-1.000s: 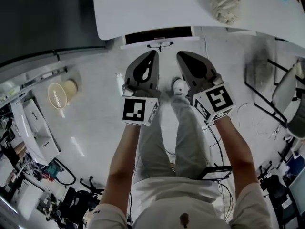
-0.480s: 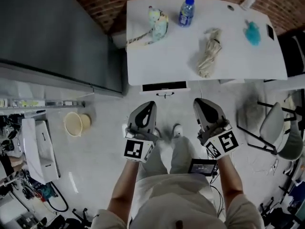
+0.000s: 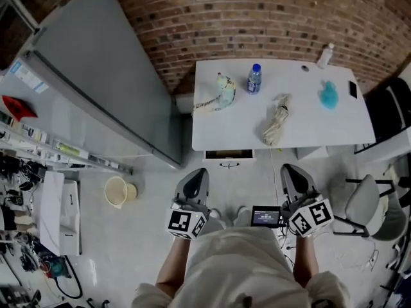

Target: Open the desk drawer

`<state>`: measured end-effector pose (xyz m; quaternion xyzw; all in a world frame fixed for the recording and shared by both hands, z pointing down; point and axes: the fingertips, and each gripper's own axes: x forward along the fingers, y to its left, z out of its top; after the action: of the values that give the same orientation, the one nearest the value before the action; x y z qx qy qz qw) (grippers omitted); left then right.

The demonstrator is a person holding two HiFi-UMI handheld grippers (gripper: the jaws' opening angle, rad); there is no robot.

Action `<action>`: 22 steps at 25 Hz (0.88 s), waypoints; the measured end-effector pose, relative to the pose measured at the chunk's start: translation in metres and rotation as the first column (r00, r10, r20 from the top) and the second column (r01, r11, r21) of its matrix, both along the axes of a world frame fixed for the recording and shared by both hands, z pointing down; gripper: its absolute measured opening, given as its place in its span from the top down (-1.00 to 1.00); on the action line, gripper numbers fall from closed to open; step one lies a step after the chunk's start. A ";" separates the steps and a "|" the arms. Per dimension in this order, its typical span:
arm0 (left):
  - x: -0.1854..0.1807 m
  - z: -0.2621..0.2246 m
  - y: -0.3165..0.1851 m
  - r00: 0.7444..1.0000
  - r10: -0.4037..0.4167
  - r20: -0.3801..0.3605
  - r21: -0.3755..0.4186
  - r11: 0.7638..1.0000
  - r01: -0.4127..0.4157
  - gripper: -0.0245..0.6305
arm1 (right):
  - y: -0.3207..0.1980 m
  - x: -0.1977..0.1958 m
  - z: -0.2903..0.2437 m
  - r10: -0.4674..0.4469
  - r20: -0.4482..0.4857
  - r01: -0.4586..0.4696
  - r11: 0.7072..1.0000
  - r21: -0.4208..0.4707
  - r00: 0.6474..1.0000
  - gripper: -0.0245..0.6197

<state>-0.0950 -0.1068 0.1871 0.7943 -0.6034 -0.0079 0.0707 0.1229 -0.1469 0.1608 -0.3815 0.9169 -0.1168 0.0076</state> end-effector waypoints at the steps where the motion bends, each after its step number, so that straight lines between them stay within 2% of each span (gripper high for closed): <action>1: 0.000 -0.009 0.003 1.000 -0.008 -0.001 0.011 1.000 0.008 0.91 | 0.003 0.002 -0.007 -0.002 0.004 0.002 1.000 -0.002 1.000 0.85; 4: 0.002 -0.033 0.014 1.000 -0.029 -0.005 0.033 0.999 0.029 0.91 | 0.014 0.004 -0.025 -0.022 0.020 0.022 1.000 -0.005 1.000 0.85; 11: 0.019 -0.071 0.033 1.000 -0.022 -0.010 0.053 0.998 0.022 0.91 | 0.040 -0.008 -0.064 -0.120 0.037 0.119 0.993 0.022 0.992 0.85; 15: 0.018 -0.091 0.039 0.998 -0.029 -0.050 0.062 0.998 0.032 0.91 | 0.050 -0.022 -0.080 -0.164 0.044 0.163 0.986 0.034 0.985 0.84; 22: 0.013 -0.115 0.042 0.999 -0.015 -0.044 0.077 0.997 0.019 0.90 | 0.065 -0.040 -0.078 -0.170 0.063 0.170 0.985 0.011 0.983 0.85</action>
<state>-0.0818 -0.0650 0.0725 0.7908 -0.6078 -0.0492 0.0529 0.0829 -0.0820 0.0832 -0.2978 0.9458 -0.1266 0.0279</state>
